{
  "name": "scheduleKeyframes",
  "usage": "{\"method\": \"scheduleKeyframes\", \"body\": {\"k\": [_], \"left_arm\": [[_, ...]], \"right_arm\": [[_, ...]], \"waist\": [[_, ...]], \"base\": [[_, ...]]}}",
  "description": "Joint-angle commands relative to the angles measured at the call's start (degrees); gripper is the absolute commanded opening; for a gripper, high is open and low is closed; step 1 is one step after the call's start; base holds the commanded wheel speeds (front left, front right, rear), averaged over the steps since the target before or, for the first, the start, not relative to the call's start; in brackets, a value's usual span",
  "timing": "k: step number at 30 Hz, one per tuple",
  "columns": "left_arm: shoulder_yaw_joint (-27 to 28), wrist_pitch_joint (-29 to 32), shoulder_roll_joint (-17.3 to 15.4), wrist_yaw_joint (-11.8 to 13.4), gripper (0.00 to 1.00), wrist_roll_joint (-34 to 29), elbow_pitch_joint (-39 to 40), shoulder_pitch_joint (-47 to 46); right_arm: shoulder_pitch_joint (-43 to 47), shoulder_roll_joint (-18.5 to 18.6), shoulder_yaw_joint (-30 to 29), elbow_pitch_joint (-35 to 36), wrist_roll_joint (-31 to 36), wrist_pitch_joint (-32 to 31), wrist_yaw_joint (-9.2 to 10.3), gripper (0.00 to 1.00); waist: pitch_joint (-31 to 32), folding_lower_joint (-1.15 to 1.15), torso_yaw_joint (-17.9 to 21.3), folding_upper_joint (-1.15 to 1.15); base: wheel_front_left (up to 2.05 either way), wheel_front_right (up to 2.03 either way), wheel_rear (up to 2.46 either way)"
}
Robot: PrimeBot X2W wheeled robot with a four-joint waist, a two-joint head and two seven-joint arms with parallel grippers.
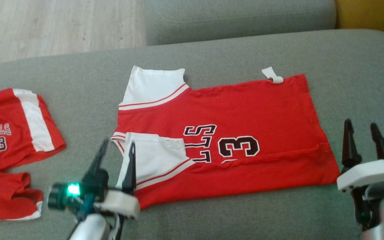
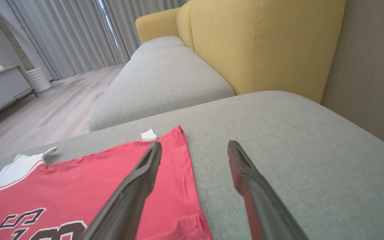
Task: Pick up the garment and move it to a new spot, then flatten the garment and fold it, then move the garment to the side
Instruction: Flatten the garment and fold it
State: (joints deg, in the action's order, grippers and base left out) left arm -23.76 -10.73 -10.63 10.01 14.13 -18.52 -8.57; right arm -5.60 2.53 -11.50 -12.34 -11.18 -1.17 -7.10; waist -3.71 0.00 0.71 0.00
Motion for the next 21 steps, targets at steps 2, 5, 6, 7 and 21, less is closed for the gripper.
{"method": "scheduleKeyframes", "body": {"k": [2, 5, 6, 7, 21], "left_arm": [[2.75, -0.6, -1.7, -0.69, 1.0, -0.46, 2.86, -6.09], [3.01, 0.86, -3.05, -2.27, 1.0, -0.75, 3.82, -11.68], [3.01, 1.58, -3.67, -3.06, 1.0, -0.93, 3.98, -13.95], [3.18, 2.36, -4.18, -3.87, 1.0, -0.84, 4.0, -16.29], [1.17, 18.53, -12.65, -16.77, 1.0, 3.26, -12.01, -43.15]], "right_arm": [[-4.31, 0.35, 1.33, 3.42, -0.05, 0.83, -0.39, 1.0], [-7.04, 0.35, 1.59, 4.9, 0.39, 0.76, -0.39, 1.0], [-8.05, 0.34, 1.81, 5.25, 0.57, 0.59, -0.39, 1.0], [-9.04, 0.34, 2.0, 5.52, 0.59, 0.42, -0.39, 1.0], [-18.04, 0.34, 9.71, 6.78, 1.05, 0.42, -0.39, 1.0]], "waist": [[-1.73, 0.0, 0.45, 0.0], [-4.23, 0.0, 1.26, 0.0], [-5.13, 0.0, 1.64, 0.0], [-6.0, 0.0, 2.03, 0.0], [-16.99, 0.0, 8.49, 0.0]], "base": [[0.0, 0.0, 0.0], [0.0, 0.0, 0.0], [0.0, 0.0, 0.0], [0.0, 0.0, 0.0], [0.0, 0.0, 0.0]]}}
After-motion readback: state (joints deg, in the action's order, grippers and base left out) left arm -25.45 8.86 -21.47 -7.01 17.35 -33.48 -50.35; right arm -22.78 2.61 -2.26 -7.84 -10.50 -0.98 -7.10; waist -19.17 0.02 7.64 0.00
